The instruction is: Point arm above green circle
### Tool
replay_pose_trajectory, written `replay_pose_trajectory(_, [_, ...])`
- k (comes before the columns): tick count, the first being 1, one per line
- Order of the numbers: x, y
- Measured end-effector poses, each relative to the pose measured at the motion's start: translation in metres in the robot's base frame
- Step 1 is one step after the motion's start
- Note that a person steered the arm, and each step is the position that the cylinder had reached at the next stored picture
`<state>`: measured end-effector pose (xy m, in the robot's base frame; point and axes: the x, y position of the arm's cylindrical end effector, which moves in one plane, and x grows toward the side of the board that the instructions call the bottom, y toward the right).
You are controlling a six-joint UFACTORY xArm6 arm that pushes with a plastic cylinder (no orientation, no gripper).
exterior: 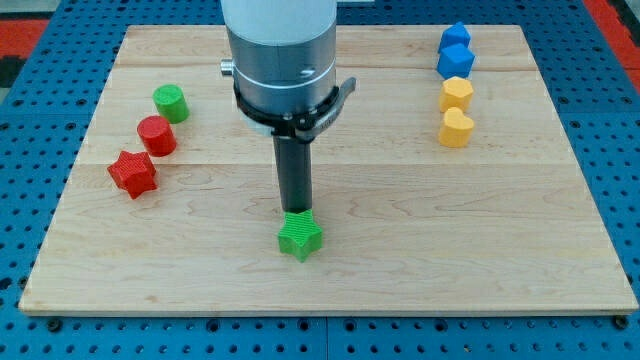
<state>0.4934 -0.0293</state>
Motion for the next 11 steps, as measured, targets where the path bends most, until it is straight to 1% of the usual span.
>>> replay_pose_trajectory(1, [-0.071, -0.014])
replay_pose_trajectory(2, [-0.152, -0.014])
replay_pose_trajectory(3, [-0.221, -0.031])
replay_pose_trajectory(5, [-0.229, -0.15])
replay_pose_trajectory(6, [-0.229, -0.169])
replay_pose_trajectory(9, [-0.218, -0.171])
replay_pose_trajectory(10, [-0.207, -0.157])
replay_pose_trajectory(11, [-0.188, -0.126])
